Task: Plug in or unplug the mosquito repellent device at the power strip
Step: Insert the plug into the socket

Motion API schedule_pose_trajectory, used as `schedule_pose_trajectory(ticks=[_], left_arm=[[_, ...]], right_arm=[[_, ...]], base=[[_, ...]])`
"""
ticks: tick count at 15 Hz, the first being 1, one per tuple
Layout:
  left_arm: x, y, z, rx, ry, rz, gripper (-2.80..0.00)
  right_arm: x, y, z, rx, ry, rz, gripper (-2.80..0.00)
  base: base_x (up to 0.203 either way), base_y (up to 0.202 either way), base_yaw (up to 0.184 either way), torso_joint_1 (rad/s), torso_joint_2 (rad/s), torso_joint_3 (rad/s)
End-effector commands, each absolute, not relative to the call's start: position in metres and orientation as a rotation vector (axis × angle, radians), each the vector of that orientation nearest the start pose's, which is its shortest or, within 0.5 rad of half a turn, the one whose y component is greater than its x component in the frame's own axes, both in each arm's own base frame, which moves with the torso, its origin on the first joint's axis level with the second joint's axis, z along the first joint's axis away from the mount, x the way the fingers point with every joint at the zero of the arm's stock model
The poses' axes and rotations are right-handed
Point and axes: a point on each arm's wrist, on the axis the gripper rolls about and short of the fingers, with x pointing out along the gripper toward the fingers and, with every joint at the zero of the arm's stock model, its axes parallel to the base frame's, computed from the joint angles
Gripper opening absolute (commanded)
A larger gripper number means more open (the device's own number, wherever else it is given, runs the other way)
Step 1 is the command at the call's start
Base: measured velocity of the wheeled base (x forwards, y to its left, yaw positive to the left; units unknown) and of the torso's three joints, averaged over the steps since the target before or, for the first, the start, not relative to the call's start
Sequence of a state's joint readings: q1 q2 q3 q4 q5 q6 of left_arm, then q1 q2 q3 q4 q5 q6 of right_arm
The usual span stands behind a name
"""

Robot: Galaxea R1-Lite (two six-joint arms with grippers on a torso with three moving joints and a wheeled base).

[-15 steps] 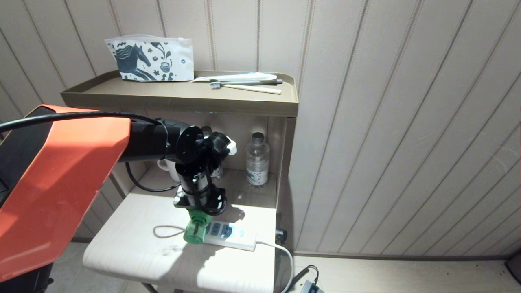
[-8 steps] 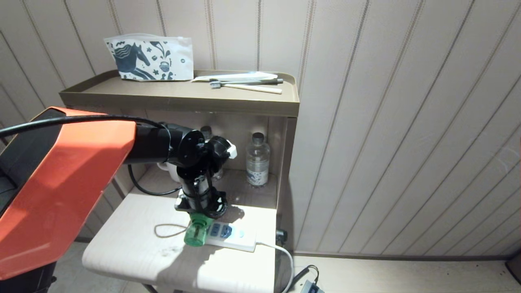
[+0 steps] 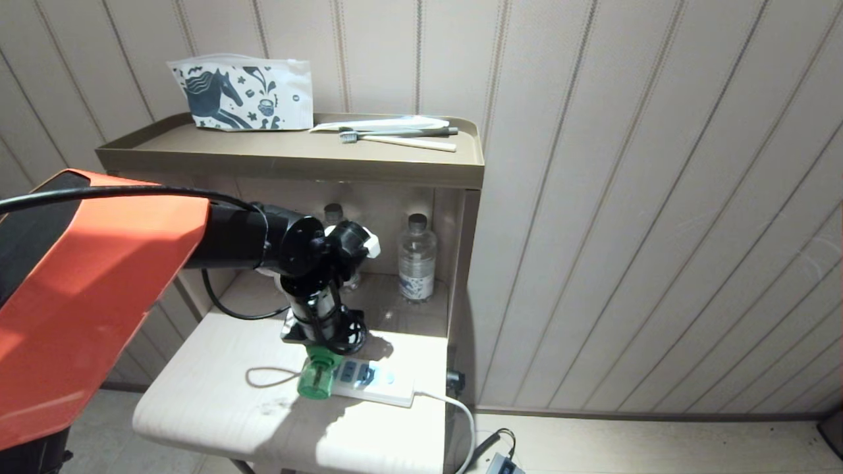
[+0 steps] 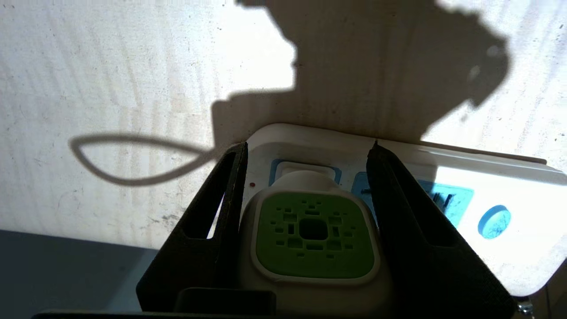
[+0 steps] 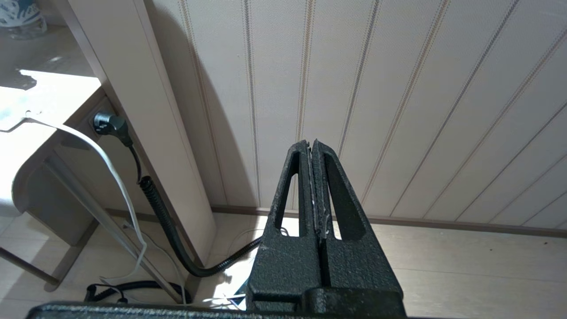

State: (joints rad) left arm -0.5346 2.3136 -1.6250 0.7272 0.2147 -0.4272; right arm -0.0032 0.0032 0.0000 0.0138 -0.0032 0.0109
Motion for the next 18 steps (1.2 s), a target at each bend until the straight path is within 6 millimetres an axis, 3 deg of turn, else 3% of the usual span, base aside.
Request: schedule_pose_trajectory(ticks=[1,3,9,12,18], left_arm=[[0.343,-0.198,0.076,0.145,1.301,0.015,0.0],[0.341,-0.197,0.09,0.107,1.228,-0.009,0.0],[0.333,-0.193,0.104,0.093,1.195,-0.017,0.0],[0.322,-0.186,0.124,0.078,1.163,-0.027,0.0],[0.319,-0.184,0.121,0.084,1.162,-0.026,0.0]], right_arm=[[-0.023,0.0,0.074,0.011,0.017,-0.006,-2.8],[-0.023,0.0,0.074,0.011,0.017,-0.006,-2.8],[-0.023,0.0,0.074,0.011,0.017,-0.006,-2.8],[-0.023,0.0,0.074,0.011,0.017,-0.006,-2.8],[-0.023,0.0,0.074,0.011,0.017,-0.006,-2.8]], base=[[0.0,0.0,0.0,0.0,0.0,0.0],[0.0,0.0,0.0,0.0,0.0,0.0],[0.0,0.0,0.0,0.0,0.0,0.0],[0.0,0.0,0.0,0.0,0.0,0.0],[0.0,0.0,0.0,0.0,0.0,0.0]])
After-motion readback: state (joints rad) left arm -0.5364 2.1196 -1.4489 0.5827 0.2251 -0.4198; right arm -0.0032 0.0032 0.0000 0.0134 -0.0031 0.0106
